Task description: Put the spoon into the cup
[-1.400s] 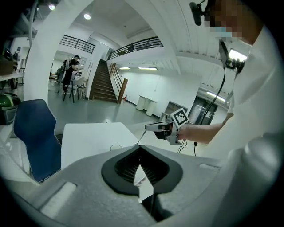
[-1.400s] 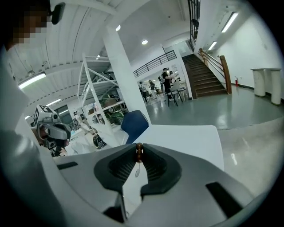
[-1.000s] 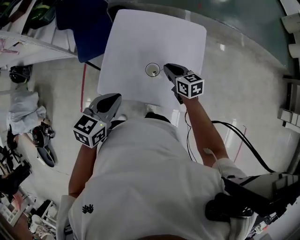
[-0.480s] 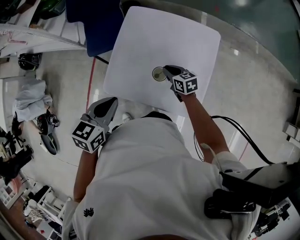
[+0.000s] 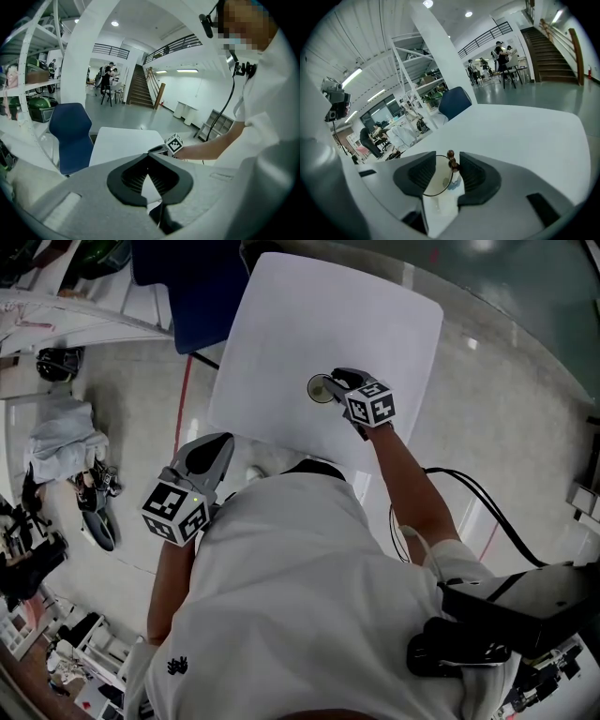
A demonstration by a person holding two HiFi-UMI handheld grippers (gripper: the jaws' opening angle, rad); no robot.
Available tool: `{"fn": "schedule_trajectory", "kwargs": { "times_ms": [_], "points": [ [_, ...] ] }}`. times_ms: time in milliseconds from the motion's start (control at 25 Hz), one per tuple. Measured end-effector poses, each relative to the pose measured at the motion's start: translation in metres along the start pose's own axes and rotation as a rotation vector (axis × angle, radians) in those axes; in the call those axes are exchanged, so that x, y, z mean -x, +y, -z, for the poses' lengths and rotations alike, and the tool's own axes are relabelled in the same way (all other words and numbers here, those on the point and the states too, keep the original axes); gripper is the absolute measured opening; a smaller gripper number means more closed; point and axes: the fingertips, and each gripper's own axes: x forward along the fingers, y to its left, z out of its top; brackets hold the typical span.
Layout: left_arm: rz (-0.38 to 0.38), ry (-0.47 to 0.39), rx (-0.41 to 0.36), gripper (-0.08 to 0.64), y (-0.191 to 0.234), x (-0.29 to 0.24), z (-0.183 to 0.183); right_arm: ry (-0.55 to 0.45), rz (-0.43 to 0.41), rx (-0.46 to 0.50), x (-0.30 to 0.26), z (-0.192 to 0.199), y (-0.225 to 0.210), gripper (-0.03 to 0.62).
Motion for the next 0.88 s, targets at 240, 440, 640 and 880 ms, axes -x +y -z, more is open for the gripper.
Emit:
{"fn": "schedule_trajectory", "kwargs": {
  "times_ms": [240, 440, 640, 880],
  "points": [
    [0.021, 0.001, -0.014, 0.008, 0.002, 0.006, 0.0, 0.01, 0.052, 0.014, 0.005, -0.003, -0.01, 0.236],
    [0.044, -0.011, -0.033, 0.008, 0.01, 0.026, 0.004, -0.04, 0.118, -0.011, 0.017, -0.015, -0.005, 0.239],
    [0.07, -0.021, -0.048, 0.008, 0.007, 0.038, 0.012, -0.077, 0.184, -0.015, 0.044, -0.018, -0.003, 0.239],
    [0.112, -0.042, -0.069, 0.008, 0.004, 0.058, 0.023, -0.119, 0.252, 0.0, 0.074, -0.025, 0.023, 0.236]
  ]
}}
